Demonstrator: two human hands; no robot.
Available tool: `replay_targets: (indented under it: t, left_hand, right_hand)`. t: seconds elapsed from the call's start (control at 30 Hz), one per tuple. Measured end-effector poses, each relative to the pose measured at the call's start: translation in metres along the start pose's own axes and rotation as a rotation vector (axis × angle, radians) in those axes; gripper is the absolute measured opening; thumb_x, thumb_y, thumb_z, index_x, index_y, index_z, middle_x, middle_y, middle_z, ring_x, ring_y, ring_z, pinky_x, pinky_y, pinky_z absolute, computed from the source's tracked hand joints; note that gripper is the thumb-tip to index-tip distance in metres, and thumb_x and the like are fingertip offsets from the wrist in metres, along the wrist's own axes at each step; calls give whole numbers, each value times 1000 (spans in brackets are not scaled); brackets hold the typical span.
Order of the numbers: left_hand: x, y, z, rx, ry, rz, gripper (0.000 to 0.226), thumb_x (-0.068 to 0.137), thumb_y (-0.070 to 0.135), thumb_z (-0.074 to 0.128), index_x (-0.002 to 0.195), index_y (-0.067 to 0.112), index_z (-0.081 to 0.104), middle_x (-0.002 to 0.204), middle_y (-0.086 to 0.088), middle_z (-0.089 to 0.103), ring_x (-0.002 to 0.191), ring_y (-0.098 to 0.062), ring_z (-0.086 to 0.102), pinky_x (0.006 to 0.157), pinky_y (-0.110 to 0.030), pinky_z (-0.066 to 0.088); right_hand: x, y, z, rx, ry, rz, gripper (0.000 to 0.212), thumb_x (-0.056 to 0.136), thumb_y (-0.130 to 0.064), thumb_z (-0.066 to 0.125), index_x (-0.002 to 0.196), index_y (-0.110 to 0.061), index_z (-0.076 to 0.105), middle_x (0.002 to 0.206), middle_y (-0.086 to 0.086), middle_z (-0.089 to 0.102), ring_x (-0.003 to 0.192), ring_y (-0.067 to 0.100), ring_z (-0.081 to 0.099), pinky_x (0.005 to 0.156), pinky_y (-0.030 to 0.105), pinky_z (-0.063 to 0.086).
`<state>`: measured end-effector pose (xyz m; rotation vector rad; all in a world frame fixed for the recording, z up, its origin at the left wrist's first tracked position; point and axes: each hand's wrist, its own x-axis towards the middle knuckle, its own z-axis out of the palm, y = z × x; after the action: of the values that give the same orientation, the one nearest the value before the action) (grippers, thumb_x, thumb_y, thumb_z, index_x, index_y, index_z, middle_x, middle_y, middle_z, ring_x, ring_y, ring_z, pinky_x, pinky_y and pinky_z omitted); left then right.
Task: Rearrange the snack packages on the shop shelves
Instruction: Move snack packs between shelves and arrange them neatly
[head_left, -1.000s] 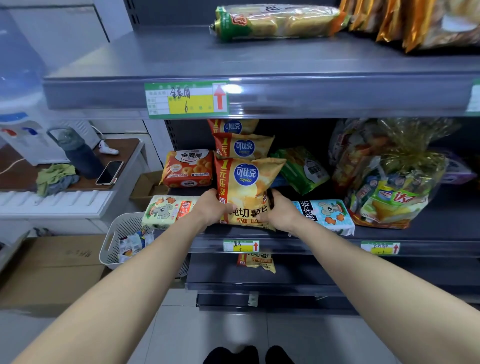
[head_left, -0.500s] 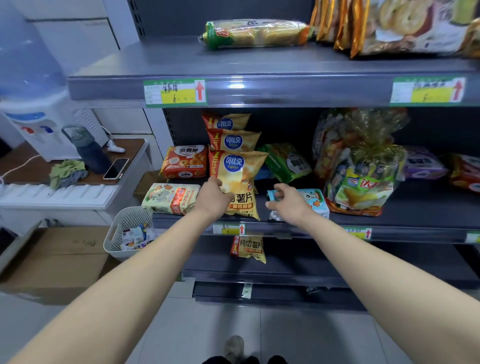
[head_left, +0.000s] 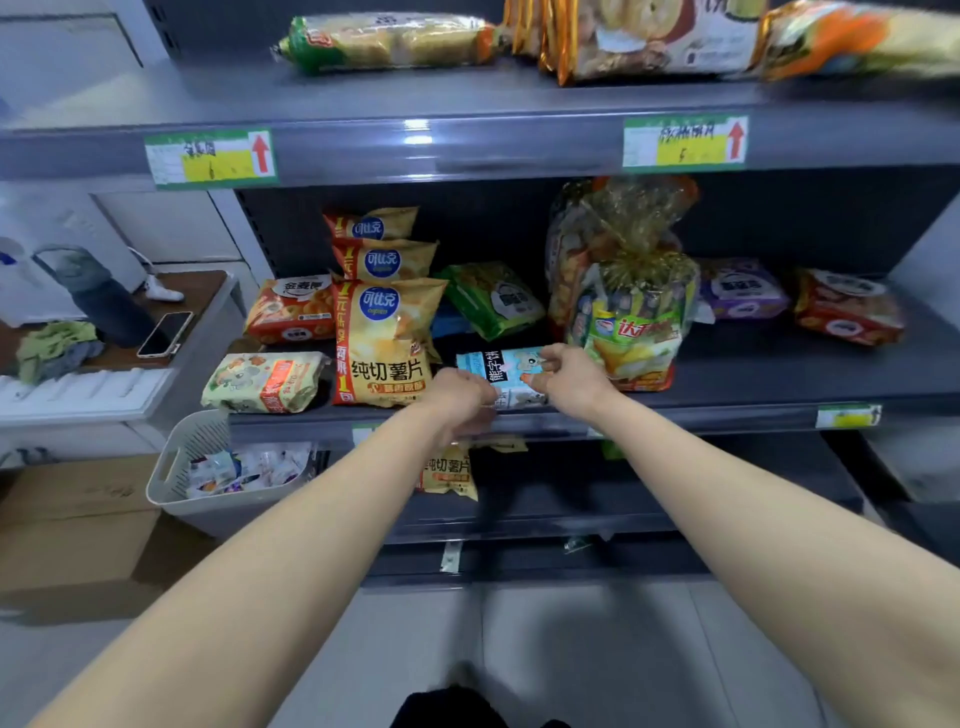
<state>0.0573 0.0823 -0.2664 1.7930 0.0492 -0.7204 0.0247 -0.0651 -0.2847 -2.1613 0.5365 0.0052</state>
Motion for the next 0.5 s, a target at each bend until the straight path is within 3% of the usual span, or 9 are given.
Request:
replay_targets:
  t: [0.13, 0.23, 0.3, 0.37, 0.5]
  left_hand:
    - [17, -3, 19, -119, -70, -131, 14, 93, 1, 50, 79, 3, 51, 80, -15, 53, 67, -21, 52, 61, -30, 51]
    - [36, -3, 23, -181, -93, -218, 16, 97, 4, 43, 82, 5, 48, 88, -14, 53, 72, -22, 55, 76, -34, 51]
    - [51, -5, 24, -206, -99, -278, 15, 98, 6, 39, 93, 2, 53, 100, -19, 56, 101, -31, 60, 92, -40, 47]
    - [58, -5, 25, -255, -105, -341, 24, 100, 9, 38, 118, -1, 50, 117, -25, 57, 121, -34, 53, 99, -43, 43]
    - [72, -3, 22, -381, -96, -410, 29, 100, 12, 40, 125, -1, 46, 132, -27, 51, 121, -34, 53, 102, -44, 43]
  right_hand:
    - [17, 1, -3, -95, -28, -18, 54, 91, -18, 59, 140, -5, 41, 141, 11, 48, 124, 25, 50, 97, 25, 37]
    - [33, -2, -1, -225, -95, -11, 57, 92, -23, 56, 143, -8, 36, 145, 10, 44, 126, 25, 48, 97, 25, 37]
    - [45, -3, 2, -306, -151, 2, 61, 92, -26, 56, 145, -8, 32, 148, 11, 38, 130, 26, 43, 100, 25, 35]
    - [57, -4, 5, -392, -190, 9, 65, 92, -29, 57, 146, -8, 29, 152, 13, 28, 135, 29, 36, 109, 29, 31]
    - [78, -7, 10, -498, -243, 61, 70, 92, -36, 54, 149, -11, 22, 154, 14, 22, 137, 34, 30, 112, 37, 28]
